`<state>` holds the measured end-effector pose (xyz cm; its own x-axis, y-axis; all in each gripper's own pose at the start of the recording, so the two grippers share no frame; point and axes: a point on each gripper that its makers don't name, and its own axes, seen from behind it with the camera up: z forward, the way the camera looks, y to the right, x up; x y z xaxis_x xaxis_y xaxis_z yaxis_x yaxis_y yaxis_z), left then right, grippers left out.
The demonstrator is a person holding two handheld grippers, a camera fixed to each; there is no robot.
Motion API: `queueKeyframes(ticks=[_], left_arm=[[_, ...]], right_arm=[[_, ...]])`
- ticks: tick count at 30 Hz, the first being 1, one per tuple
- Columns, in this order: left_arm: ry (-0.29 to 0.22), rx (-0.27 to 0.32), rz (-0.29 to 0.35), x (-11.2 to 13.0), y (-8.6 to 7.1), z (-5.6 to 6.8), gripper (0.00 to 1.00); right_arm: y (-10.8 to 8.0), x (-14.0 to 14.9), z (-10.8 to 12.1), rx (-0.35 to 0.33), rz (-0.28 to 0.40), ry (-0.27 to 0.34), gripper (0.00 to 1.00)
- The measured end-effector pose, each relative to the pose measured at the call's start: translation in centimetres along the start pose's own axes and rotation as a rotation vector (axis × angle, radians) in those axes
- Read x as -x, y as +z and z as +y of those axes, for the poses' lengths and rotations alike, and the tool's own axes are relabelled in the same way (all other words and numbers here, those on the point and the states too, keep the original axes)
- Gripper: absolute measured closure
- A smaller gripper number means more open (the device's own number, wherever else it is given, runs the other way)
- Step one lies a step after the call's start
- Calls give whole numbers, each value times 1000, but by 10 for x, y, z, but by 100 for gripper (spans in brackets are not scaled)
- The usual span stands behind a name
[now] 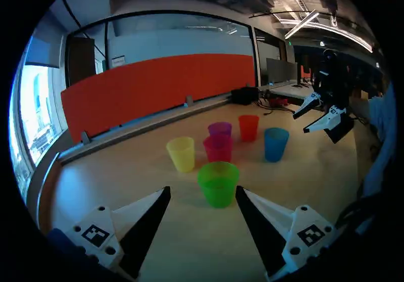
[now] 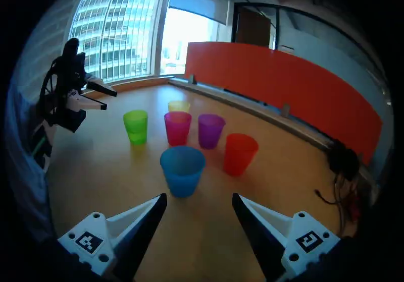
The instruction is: Pour water
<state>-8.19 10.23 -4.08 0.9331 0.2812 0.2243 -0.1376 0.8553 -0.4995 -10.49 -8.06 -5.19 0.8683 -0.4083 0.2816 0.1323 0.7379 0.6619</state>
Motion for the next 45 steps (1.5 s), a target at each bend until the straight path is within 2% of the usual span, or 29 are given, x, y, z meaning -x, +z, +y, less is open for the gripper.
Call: queueKeyframes(ticks=[6,13,25,37,45], left_arm=[[-17,-88,58,-10,-14,-16,4],[-79,-180,121,-18,-27,-34,4],[-146,-305,241,-43,-47,-49,4],[-182,-361,291,-55,-53,-58,4],[-182,-377,294,-56,-50,-59,4]], right_arm=[[-12,-15,18,97,86,64,0],[-26,-34,38,202,193,113,0],[-45,-64,64,371,338,189,0],[-71,-76,100,608,439,247,0],[-88,-85,110,712,500,253,0]])
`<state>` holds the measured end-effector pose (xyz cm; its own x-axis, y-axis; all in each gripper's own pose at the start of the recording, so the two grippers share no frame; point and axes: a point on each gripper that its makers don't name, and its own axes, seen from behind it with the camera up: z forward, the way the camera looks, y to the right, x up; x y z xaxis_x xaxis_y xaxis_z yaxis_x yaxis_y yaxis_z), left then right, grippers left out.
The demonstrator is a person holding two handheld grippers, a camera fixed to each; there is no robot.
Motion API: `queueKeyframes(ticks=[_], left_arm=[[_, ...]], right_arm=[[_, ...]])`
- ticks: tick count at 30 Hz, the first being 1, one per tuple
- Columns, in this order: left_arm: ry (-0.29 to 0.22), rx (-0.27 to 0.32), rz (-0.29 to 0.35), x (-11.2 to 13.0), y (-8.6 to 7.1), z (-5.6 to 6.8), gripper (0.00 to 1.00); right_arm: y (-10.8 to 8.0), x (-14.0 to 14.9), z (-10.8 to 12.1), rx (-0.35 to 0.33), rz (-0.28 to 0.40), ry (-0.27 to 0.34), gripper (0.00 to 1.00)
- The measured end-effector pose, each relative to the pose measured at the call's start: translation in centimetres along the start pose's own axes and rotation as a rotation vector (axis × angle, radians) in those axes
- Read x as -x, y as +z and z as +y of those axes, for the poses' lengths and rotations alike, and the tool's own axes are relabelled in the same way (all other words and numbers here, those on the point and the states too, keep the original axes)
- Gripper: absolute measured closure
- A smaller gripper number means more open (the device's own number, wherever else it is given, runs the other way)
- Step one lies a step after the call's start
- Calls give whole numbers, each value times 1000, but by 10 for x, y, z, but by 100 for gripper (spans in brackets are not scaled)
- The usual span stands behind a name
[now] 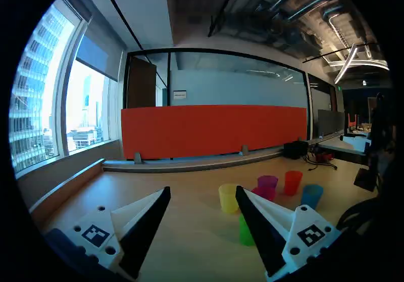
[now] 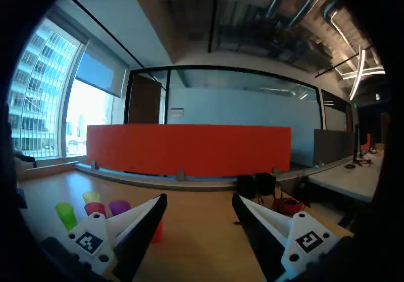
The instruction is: Pour water
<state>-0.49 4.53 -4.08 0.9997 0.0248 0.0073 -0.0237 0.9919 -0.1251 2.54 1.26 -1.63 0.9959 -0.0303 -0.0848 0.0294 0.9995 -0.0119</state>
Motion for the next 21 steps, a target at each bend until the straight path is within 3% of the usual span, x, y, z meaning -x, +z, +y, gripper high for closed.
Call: queueKeyframes(ticks=[9,21], left_arm=[[-22,-8,21,-11,4,3,4],[-1,-46,40,-16,8,-1,4]], right_arm=[[0,-5,7,47,21,27,0],[-1,-4,5,64,31,32,0]])
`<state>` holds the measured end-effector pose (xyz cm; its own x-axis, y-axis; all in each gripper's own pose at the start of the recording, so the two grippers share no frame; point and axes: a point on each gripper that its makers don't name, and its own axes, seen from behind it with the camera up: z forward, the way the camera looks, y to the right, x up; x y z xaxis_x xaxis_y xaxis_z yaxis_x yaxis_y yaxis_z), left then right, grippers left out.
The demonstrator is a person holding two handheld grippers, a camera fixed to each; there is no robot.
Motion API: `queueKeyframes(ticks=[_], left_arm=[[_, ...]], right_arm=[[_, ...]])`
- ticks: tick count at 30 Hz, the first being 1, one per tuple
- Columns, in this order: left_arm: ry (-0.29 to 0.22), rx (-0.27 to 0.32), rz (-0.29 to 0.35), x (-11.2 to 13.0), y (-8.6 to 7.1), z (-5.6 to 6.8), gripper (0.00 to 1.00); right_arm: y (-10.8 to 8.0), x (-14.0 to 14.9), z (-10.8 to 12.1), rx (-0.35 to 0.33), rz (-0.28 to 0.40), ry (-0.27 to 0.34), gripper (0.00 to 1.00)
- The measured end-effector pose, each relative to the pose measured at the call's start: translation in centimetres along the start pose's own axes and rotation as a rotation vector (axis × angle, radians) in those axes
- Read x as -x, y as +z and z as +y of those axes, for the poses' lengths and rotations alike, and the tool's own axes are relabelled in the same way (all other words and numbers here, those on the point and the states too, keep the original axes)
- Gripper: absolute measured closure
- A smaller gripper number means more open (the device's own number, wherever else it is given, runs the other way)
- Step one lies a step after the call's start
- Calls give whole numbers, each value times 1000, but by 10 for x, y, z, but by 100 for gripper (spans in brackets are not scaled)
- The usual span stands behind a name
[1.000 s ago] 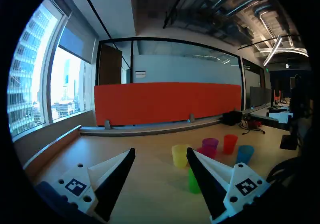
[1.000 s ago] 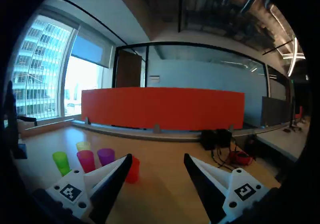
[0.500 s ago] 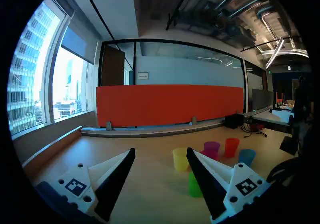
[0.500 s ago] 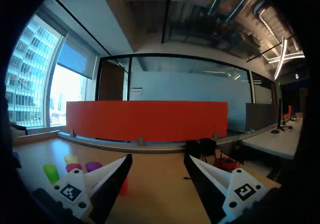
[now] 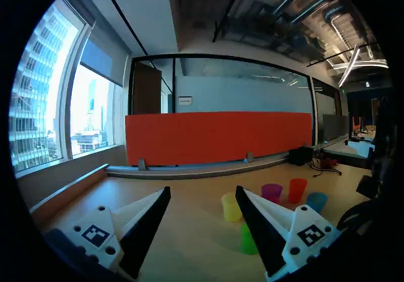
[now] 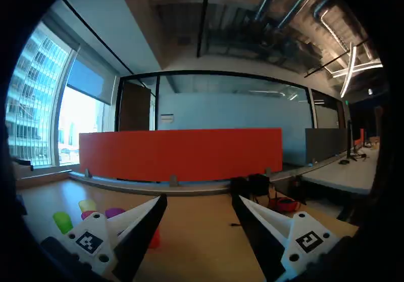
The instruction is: Pour water
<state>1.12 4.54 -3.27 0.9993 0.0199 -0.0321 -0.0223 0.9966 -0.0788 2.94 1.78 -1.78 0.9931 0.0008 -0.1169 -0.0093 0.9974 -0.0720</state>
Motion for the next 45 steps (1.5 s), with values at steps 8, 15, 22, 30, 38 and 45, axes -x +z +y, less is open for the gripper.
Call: queueKeyframes(ticks=[8,15,22,30,38,45], left_arm=[[1,-39,-1,6,4,-6,4],[12,-74,7,9,6,-12,4],[10,-96,5,20,10,-16,4],[26,-121,4,33,12,-19,4],[27,-128,17,47,16,-21,4],[44,-136,21,58,17,-29,4]], right_arm=[[-1,2,-3,10,7,-23,0],[0,3,-5,11,11,-23,0],[-1,8,-11,0,-4,-29,0],[-3,11,-14,-3,-9,-47,0],[-3,6,-16,-2,-9,-46,0],[-4,5,-17,-2,-10,-42,0]])
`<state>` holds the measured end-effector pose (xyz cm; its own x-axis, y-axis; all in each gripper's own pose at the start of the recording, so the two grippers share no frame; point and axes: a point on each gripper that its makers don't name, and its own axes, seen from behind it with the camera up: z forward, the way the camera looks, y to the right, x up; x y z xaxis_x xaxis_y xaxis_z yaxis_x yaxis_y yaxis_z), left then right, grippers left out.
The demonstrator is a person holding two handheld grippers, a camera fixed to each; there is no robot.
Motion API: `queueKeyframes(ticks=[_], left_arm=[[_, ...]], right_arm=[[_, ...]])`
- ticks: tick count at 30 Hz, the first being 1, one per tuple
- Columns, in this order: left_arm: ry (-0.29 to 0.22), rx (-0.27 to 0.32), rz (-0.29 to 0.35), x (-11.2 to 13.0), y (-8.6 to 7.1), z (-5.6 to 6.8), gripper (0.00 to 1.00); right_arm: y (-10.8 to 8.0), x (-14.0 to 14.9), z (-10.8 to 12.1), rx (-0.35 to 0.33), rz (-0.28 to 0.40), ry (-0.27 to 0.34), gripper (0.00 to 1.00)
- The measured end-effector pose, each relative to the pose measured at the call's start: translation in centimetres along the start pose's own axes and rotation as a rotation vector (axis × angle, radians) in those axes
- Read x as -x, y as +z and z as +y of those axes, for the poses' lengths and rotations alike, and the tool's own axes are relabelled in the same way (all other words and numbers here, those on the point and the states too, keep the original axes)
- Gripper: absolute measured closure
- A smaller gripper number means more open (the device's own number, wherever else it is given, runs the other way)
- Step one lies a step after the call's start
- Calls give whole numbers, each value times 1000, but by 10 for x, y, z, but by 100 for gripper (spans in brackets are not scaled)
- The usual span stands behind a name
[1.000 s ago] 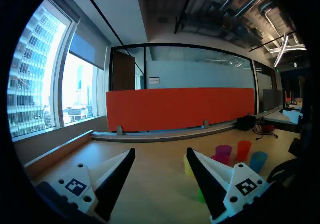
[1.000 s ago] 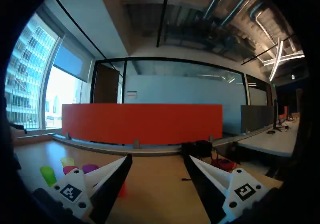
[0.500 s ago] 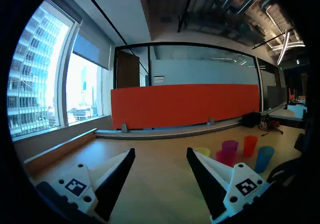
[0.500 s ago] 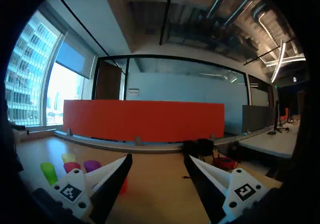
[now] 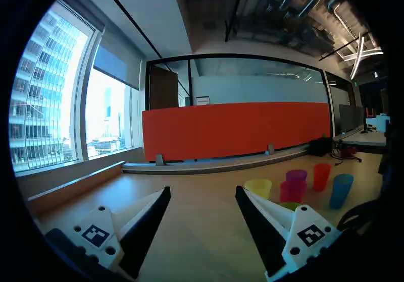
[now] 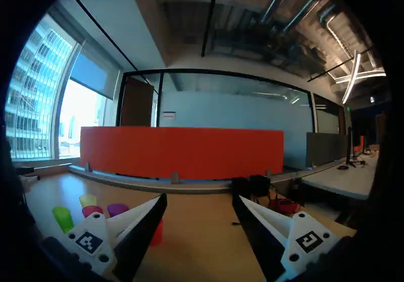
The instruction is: Pour water
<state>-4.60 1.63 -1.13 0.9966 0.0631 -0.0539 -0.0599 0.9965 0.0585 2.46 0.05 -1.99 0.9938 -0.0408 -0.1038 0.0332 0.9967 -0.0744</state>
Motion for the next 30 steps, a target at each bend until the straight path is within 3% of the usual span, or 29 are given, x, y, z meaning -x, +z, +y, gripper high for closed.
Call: queueKeyframes(ticks=[30], left_arm=[[-65,-4,-28,28,4,-9,4]], right_arm=[[0,-1,1,5,-3,13,0]])
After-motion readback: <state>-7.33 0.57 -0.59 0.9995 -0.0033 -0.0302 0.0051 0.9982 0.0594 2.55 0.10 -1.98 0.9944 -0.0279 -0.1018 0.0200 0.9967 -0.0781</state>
